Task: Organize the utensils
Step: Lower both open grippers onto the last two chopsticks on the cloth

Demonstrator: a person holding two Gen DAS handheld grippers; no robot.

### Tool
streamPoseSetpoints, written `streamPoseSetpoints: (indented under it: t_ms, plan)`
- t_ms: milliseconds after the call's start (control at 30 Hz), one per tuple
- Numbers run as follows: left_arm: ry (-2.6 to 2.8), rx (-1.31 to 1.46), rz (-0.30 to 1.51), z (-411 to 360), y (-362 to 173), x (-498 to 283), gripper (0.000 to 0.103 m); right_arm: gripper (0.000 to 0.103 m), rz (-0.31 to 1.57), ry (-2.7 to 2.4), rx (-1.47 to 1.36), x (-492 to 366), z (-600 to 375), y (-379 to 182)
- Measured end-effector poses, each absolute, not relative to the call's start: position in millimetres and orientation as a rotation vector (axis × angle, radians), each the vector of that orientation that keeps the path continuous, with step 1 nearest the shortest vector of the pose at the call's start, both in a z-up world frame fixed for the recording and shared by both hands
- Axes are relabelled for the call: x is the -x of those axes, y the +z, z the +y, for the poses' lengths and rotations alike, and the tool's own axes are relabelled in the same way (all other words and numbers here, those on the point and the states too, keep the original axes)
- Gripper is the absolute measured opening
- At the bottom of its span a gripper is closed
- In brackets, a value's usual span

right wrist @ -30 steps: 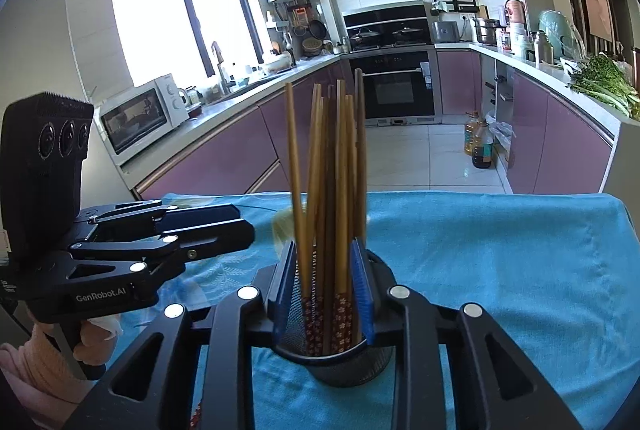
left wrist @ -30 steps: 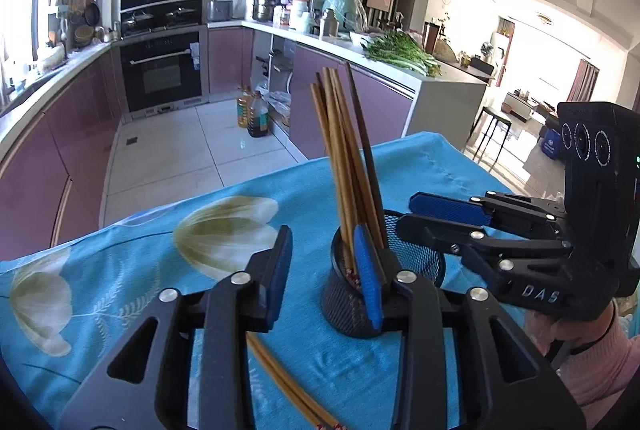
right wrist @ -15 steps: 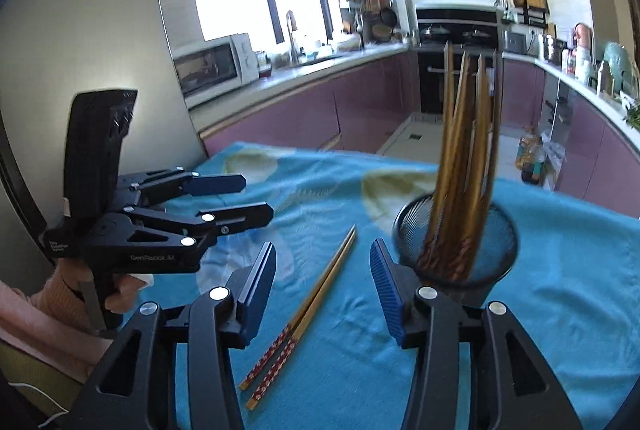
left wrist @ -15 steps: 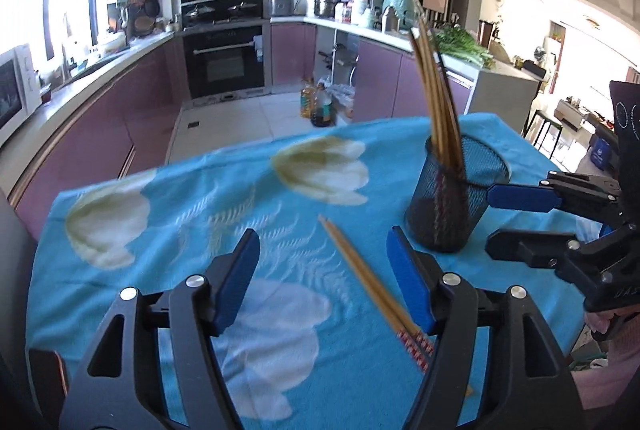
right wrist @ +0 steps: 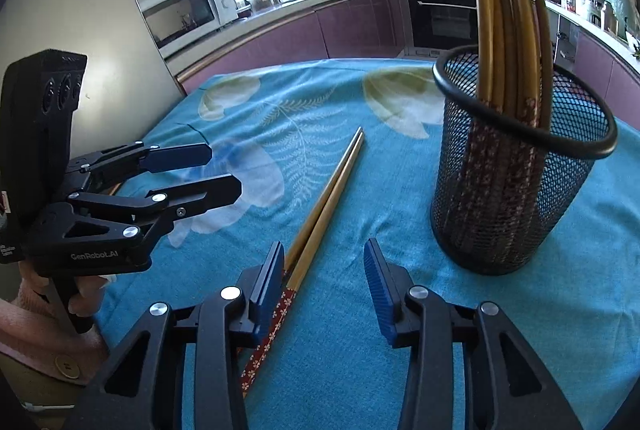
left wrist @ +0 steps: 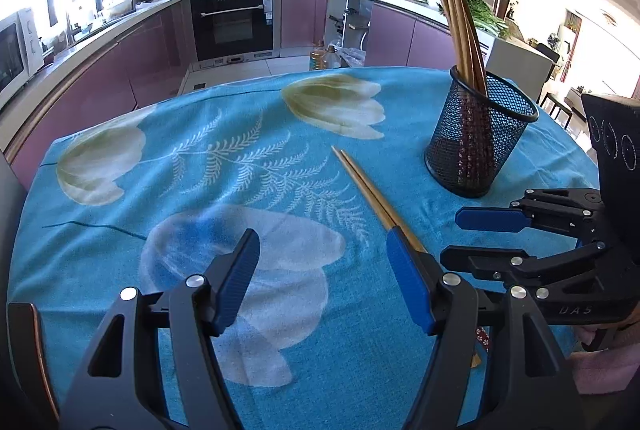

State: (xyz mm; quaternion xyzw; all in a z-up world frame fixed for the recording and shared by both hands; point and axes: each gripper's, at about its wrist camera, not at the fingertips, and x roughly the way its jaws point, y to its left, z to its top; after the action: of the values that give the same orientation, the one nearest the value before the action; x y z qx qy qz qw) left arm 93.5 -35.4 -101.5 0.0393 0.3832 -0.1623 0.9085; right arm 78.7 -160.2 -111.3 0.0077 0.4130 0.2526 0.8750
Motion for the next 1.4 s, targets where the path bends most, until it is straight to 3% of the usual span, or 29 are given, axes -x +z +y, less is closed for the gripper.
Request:
streamPoseSetpoints:
  t_ms: [867, 1400]
  plan:
    - [-0.389, -0.094, 0.829, -52, -118, -101, 0.064, 0.025, 0.899, 0.479, -0.036, -79, -168, -121]
    - [-0.457, -0.167, 0.899, -88, -139, -111, 0.047, 0.025, 0.906, 0.475, -0.088, -83, -185, -121]
